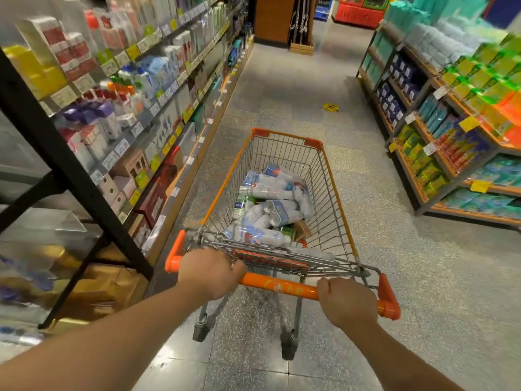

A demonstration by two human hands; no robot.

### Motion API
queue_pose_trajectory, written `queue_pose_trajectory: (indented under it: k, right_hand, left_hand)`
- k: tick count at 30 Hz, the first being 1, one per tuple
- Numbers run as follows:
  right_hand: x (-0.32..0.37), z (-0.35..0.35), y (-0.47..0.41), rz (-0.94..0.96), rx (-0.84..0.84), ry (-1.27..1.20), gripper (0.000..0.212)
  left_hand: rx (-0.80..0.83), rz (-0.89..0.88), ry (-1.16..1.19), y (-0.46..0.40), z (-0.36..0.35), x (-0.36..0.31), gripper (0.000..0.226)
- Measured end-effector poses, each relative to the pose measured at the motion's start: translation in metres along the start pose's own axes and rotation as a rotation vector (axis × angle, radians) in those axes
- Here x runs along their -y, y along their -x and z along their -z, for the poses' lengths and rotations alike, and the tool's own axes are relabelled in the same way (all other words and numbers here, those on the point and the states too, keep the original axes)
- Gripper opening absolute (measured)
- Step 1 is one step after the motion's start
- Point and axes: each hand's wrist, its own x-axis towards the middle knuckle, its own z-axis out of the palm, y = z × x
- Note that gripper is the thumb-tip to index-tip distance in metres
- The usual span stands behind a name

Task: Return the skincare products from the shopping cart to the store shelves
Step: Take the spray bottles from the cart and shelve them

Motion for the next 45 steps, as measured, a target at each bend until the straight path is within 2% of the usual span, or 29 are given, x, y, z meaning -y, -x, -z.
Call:
queue_pose_trajectory:
  k: [3,8,19,25,30,35,45]
  right_hand:
    - [0.002,0.005,-0.021,0.068,0.007,0.076,0.04]
    - [0.004,0.011,-0.054,0.102,0.02,0.182,0.035]
    - [0.004,0.019,-0.132,-0.017,0.001,0.133,0.048]
    - [-0.002,0.031,-0.183,0.022,-0.019,0.103,0.054]
    - [0.002,0.034,-0.23,0.023,-0.013,0.053,0.058]
    - [0.014,0.043,-0.271,0.048,-0.01,0.001,0.058]
    - [0.033,0.064,-0.344,0.092,-0.048,-0.003,0.056]
  left_hand:
    - [0.012,-0.054,0.002,-0.024,0.005,0.002,0.067]
    - [0.028,-0.091,0.034,-0.056,0.014,0.005,0.058]
    - [0.065,-0.125,-0.011,-0.124,0.034,0.006,0.054]
    - [0.068,-0.033,-0.005,-0.168,0.036,0.003,0.06]
    - [0.07,-0.042,-0.041,-0.208,0.042,0.009,0.06]
    - [0.054,0.059,-0.014,-0.249,0.049,0.021,0.068]
    - [0.034,0.14,-0.049,-0.32,0.061,0.038,0.058]
